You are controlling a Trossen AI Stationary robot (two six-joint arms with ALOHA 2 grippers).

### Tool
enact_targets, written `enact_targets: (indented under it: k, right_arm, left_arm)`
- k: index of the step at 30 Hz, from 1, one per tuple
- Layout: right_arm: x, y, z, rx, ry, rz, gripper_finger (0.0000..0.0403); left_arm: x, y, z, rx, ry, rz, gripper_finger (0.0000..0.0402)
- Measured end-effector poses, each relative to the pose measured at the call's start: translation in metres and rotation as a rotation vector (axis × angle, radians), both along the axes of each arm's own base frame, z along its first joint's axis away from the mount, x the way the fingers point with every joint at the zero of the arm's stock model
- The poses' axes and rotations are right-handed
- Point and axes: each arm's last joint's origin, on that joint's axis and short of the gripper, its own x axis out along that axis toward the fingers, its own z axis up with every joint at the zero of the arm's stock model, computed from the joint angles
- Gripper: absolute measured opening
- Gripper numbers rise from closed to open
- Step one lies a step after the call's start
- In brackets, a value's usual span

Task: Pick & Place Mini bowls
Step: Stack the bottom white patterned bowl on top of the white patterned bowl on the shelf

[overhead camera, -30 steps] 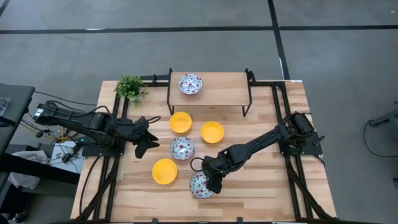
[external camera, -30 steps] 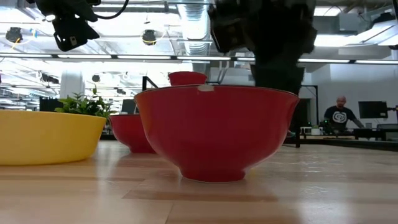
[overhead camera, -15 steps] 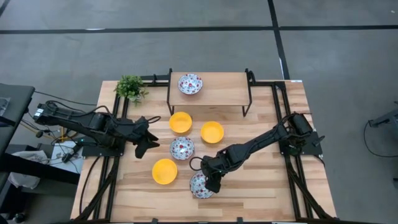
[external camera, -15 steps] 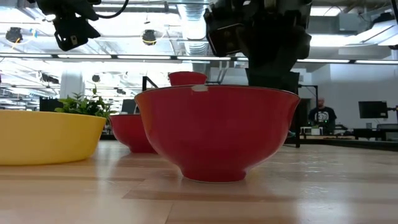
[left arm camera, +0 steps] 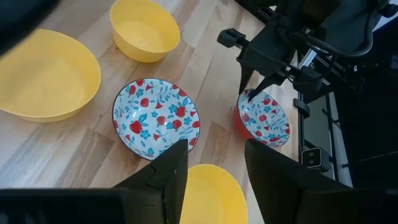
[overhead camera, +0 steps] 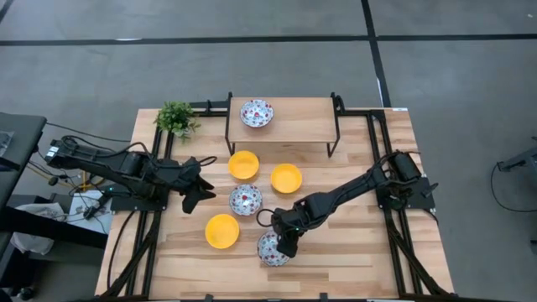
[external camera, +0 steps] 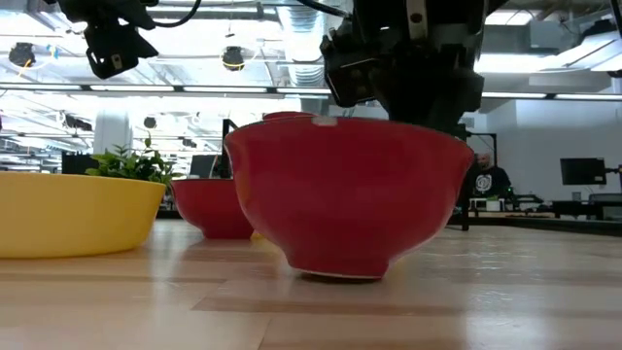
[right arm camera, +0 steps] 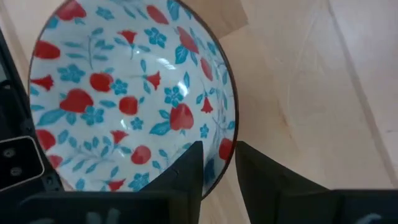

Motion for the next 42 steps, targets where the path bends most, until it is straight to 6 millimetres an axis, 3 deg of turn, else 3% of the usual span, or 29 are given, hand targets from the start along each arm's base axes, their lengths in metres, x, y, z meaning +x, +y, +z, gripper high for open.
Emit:
enact_targets:
  k: [9,20,27,34,42]
  right_arm:
    - [0.001,0.001,0.001,0.012,-0.015,0.001,0.0009]
    - [0.001,0.000,0.002,0.016,-0.008,-0.028,0.0005]
    - [0.000,-0.007,0.012,-0.022,-0.035,-0.090,0.0002]
    - [-0.006,-0.023,0.029,-0.140,-0.058,-0.222,0.0001]
    - [-0.016,-0.023,0.028,-0.245,-0.009,-0.310,0.0001]
  left_arm:
    - [0.000,0.000,0.000,0.000,0.000,0.000,0.0158]
    - [0.000,0.000,0.000,0.000,-0.001,0.000,0.0158]
    - [0.001,0.000,0.001,-0.010,-0.010,0.004,0.0158]
    - [0.001,0.000,0.001,-0.138,0.001,0.089,0.0158]
    - [0.003,-0.001,0.000,-0.239,0.024,0.160,0.0158]
